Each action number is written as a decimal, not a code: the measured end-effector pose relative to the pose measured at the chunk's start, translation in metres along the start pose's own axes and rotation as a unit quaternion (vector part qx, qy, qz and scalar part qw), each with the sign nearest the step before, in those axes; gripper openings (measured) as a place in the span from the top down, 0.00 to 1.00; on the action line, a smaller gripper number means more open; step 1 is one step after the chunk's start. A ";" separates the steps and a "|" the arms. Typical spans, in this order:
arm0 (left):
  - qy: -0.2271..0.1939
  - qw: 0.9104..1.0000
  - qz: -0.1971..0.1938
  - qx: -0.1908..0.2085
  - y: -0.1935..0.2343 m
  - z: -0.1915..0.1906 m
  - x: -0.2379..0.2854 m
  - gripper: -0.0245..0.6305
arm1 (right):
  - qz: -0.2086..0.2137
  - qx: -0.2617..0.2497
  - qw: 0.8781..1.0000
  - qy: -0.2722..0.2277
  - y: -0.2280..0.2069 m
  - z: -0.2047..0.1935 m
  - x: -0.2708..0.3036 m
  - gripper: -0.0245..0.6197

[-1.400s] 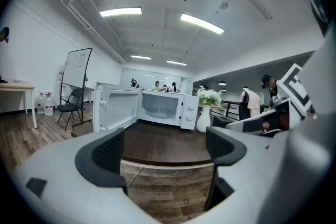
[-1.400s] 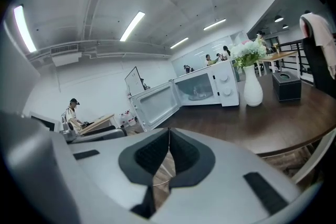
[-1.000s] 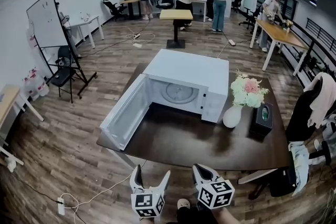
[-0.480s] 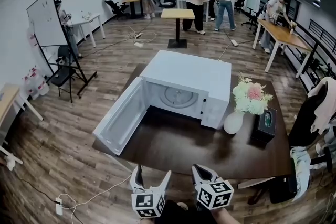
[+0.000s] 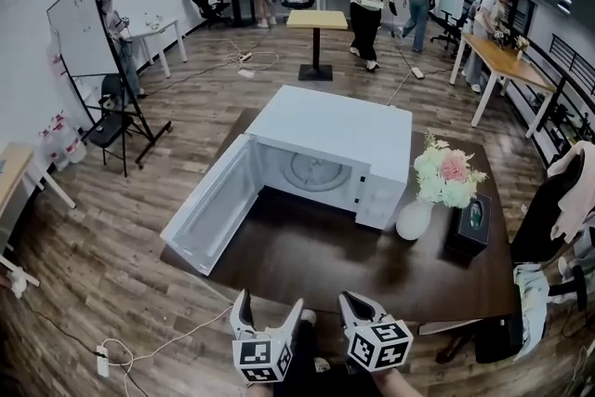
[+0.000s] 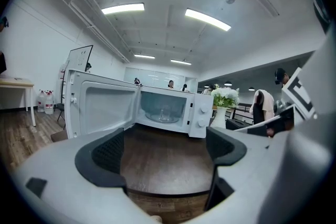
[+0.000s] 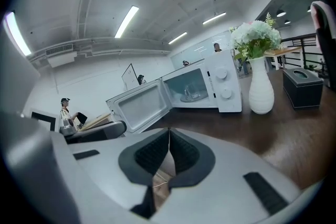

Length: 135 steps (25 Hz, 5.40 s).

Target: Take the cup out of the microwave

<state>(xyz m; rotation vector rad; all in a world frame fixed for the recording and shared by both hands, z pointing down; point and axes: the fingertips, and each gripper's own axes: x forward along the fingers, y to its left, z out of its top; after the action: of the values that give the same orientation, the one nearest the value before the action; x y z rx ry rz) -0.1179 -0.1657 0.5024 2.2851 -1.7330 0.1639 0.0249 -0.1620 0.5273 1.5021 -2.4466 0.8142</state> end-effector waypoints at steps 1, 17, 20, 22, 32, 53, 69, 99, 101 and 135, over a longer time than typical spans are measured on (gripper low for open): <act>0.001 1.000 -0.001 -0.001 0.000 0.002 0.004 0.26 | 0.000 0.000 1.000 0.000 -0.002 0.003 0.003 0.97; 0.025 0.999 -0.030 0.006 0.013 0.020 0.092 0.26 | -0.019 0.018 1.000 0.006 -0.039 0.044 0.066 0.97; 0.027 0.999 -0.037 0.009 0.015 0.024 0.111 0.26 | -0.028 0.021 0.999 0.007 -0.047 0.050 0.078 0.97; 0.030 0.999 -0.042 0.009 0.017 0.024 0.120 0.26 | -0.034 0.024 0.999 0.007 -0.053 0.052 0.085 0.97; 0.043 0.996 -0.075 0.008 0.024 0.029 0.173 0.26 | -0.066 0.032 0.997 0.006 -0.072 0.072 0.111 0.97; 0.054 0.987 -0.148 0.039 0.019 0.045 0.299 0.26 | -0.115 0.047 0.992 0.004 -0.110 0.100 0.154 0.97; 0.047 0.978 -0.192 0.068 0.003 0.048 0.388 0.26 | -0.134 0.050 0.989 0.026 -0.121 0.092 0.182 0.97; 0.071 0.971 -0.167 0.156 -0.015 0.032 0.462 0.27 | -0.155 0.060 0.986 0.035 -0.133 0.082 0.179 0.97; 0.069 0.971 -0.166 0.158 -0.014 0.032 0.462 0.37 | -0.155 0.060 0.985 0.035 -0.133 0.081 0.179 0.97; 0.057 0.977 -0.156 0.136 -0.016 0.048 0.394 0.37 | -0.141 0.049 0.989 0.008 -0.122 0.088 0.153 0.97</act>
<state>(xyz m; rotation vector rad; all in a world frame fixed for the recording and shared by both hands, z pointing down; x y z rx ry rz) 0.0042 -0.5402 0.5521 2.6474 -1.3437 0.4855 0.0690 -0.3700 0.5594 1.8155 -2.1407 0.8943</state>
